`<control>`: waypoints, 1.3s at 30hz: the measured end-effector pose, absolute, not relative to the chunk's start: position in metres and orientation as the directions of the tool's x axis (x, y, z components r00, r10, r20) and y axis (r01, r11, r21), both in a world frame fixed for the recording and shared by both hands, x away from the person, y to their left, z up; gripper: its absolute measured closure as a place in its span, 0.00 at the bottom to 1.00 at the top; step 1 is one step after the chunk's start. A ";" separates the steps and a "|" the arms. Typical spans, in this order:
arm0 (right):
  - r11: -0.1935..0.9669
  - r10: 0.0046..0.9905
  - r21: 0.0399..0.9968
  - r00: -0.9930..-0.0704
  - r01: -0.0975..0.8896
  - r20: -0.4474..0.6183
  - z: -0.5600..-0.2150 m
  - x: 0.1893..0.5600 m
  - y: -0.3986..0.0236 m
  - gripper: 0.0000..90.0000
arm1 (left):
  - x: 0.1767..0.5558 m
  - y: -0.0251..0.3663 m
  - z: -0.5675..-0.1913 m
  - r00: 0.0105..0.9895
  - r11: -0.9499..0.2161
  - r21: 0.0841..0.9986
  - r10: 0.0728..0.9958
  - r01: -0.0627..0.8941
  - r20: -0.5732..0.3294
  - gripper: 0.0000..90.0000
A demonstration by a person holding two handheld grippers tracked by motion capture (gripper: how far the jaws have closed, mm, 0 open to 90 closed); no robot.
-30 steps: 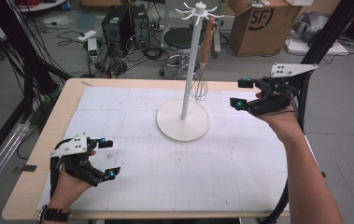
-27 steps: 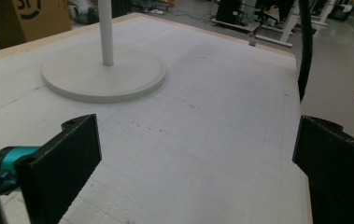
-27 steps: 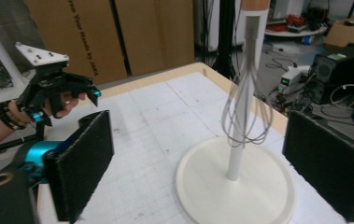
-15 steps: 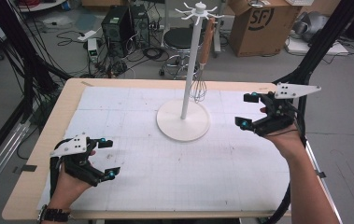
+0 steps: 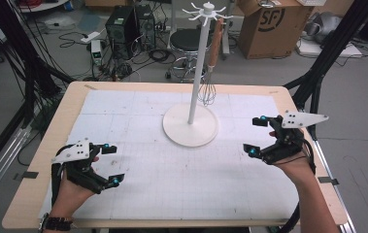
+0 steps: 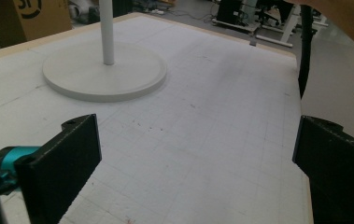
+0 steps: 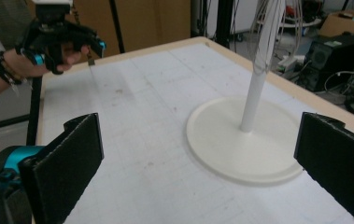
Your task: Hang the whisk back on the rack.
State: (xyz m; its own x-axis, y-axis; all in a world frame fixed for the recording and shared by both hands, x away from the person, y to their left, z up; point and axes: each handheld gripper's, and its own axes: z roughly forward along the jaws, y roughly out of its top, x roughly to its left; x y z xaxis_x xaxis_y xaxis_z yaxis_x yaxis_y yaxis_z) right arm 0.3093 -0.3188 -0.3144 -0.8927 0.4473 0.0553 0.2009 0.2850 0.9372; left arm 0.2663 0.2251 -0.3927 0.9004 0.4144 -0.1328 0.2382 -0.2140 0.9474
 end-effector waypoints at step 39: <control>0.275 0.499 0.906 -0.854 0.320 0.150 -0.382 0.290 -0.340 0.00 | 0.271 0.223 -0.393 0.899 -0.201 0.949 0.415 0.244 -0.143 0.02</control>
State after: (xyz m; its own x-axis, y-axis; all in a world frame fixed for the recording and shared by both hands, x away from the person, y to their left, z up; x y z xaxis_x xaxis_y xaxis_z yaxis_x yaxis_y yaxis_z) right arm 0.2904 -0.3398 -0.3818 -0.8535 0.4989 0.1503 0.3205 0.2752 0.9064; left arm 0.2707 0.2226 -0.3933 0.8985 0.4150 -0.1429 0.2437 -0.2011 0.9488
